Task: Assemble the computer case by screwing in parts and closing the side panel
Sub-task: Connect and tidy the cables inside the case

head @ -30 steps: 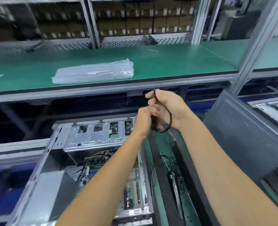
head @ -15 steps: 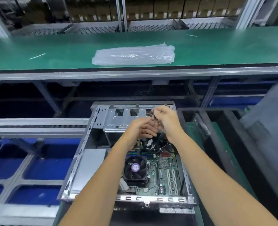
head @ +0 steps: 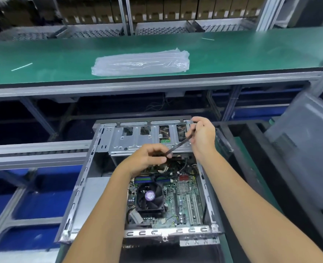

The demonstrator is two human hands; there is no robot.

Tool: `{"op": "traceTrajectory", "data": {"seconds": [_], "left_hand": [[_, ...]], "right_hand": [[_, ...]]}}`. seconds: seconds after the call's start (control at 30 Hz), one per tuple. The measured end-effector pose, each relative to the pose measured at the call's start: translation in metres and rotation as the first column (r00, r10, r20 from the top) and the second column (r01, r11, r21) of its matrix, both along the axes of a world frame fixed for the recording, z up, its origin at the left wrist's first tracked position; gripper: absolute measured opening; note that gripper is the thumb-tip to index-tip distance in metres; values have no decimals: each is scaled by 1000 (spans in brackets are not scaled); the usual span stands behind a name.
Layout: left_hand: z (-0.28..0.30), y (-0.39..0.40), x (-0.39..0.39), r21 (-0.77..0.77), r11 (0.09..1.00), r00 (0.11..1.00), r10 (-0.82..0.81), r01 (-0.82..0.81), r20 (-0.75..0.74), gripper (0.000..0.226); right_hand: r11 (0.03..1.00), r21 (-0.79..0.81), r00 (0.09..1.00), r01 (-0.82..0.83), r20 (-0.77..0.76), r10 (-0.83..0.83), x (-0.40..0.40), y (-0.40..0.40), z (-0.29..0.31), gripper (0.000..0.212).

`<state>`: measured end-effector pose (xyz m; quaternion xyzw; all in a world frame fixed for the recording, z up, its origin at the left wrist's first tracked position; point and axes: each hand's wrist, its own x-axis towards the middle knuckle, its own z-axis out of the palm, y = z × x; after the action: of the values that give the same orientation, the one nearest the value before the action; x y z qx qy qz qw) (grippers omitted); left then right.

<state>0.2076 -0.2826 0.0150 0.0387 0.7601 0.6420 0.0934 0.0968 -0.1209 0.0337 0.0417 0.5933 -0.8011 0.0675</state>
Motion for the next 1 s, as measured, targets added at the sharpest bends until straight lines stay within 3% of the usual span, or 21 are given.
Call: {"op": "traceTrajectory", "data": {"seconds": [0.13, 0.27, 0.37, 0.43, 0.5, 0.6, 0.67, 0.73, 0.77, 0.83, 0.93, 1.0], "left_hand": [[-7, 6, -1, -100, 994, 999, 37, -37, 6, 36], [-9, 8, -2, -161, 984, 996, 77, -82, -39, 23], [-7, -2, 1, 140, 977, 987, 163, -160, -11, 17], [-7, -12, 2, 304, 920, 967, 254, -248, 18, 17], [-9, -20, 1, 385, 860, 937, 346, -336, 47, 16], [-12, -24, -5, 514, 780, 922, 383, -358, 60, 6], [-11, -26, -5, 649, 686, 926, 371, -328, 75, 12], [-11, -32, -4, 834, 484, 927, 367, -264, 81, 19], [-10, -34, -3, 900, 375, 924, 375, -224, 74, 19], [-9, -36, -3, 937, 275, 896, 436, -217, 80, 6], [-11, -31, -8, 893, 340, 875, 471, -296, 110, 19], [-13, -28, -10, 831, 458, 896, 432, -317, 103, 19]], "right_hand": [[982, -39, 983, 183, 27, -183, -15, -4, 16, 39], [963, -150, 970, 224, 133, -205, -23, -4, 30, 40], [981, -71, 973, 182, 153, -170, -17, -3, 24, 38], [992, 110, 994, 66, 81, -75, -11, -2, 15, 33], [941, 333, 997, -58, -27, 71, -2, 0, 3, 31], [855, 490, 958, -170, -121, 259, 9, 0, -10, 30], [817, 545, 924, -189, -184, 337, 12, 1, -14, 32], [801, 574, 906, -169, -230, 356, 12, 4, -17, 34], [794, 587, 901, -154, -246, 357, 12, 4, -19, 35], [752, 645, 877, -135, -276, 394, 16, 2, -21, 33], [641, 740, 789, -205, -263, 556, 21, -1, -21, 30], [699, 674, 789, -239, -285, 544, 20, 1, -20, 32]]}}
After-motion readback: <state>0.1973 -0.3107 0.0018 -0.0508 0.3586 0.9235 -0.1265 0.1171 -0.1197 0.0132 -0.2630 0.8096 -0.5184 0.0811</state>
